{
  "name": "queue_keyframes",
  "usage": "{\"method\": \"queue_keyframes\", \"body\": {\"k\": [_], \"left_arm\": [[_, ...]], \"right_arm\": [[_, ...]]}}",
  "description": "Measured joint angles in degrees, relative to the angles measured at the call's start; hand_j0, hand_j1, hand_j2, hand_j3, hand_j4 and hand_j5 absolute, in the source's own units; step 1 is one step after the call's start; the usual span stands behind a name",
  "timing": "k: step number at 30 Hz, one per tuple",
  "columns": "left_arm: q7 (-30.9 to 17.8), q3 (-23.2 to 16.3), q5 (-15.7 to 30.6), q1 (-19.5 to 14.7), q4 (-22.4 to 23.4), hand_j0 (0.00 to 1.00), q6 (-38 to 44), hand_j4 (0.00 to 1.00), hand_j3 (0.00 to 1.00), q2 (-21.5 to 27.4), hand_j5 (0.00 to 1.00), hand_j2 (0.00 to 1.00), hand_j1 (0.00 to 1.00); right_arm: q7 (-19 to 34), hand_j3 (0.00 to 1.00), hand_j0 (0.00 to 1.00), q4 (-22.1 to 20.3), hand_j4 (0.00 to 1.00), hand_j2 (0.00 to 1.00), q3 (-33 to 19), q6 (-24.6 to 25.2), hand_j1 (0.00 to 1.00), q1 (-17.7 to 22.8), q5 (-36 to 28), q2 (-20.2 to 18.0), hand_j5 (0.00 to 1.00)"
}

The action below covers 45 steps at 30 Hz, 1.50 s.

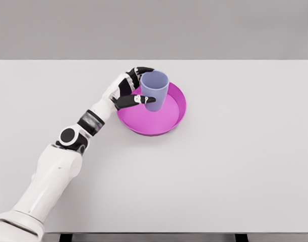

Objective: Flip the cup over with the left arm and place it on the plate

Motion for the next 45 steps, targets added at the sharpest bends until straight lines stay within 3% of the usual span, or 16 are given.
{"method": "queue_keyframes", "body": {"k": [6,13,32,40,45], "left_arm": [[0.0,0.0,-0.5,0.0,0.9,0.68,0.0,0.68,0.68,-0.3,0.68,0.68,0.68],[0.0,0.0,-0.5,0.0,0.6,0.99,-0.1,0.99,0.99,-0.2,0.99,0.99,0.99],[-0.4,-0.1,-0.4,0.8,-2.0,1.0,-1.0,1.0,1.0,1.1,1.0,1.0,1.0],[-2.1,-1.0,0.1,2.2,-13.1,1.0,-0.1,1.0,1.0,11.3,1.0,1.0,1.0],[-7.6,-1.2,0.1,2.9,-18.9,1.0,0.1,1.0,1.0,25.6,1.0,1.0,1.0]], "right_arm": [[0.0,1.0,1.0,0.0,1.0,1.0,0.0,0.0,1.0,0.1,0.0,0.0,1.0],[0.0,1.0,1.0,0.0,1.0,1.0,0.0,0.0,1.0,0.0,0.0,0.0,1.0],[0.0,1.0,1.0,0.0,1.0,1.0,0.0,0.0,1.0,0.0,0.0,0.0,1.0],[0.0,1.0,1.0,0.0,1.0,1.0,0.0,0.0,1.0,0.0,0.0,0.0,1.0],[0.0,1.0,1.0,0.0,1.0,1.0,0.0,0.0,1.0,0.0,0.0,0.0,1.0]]}}
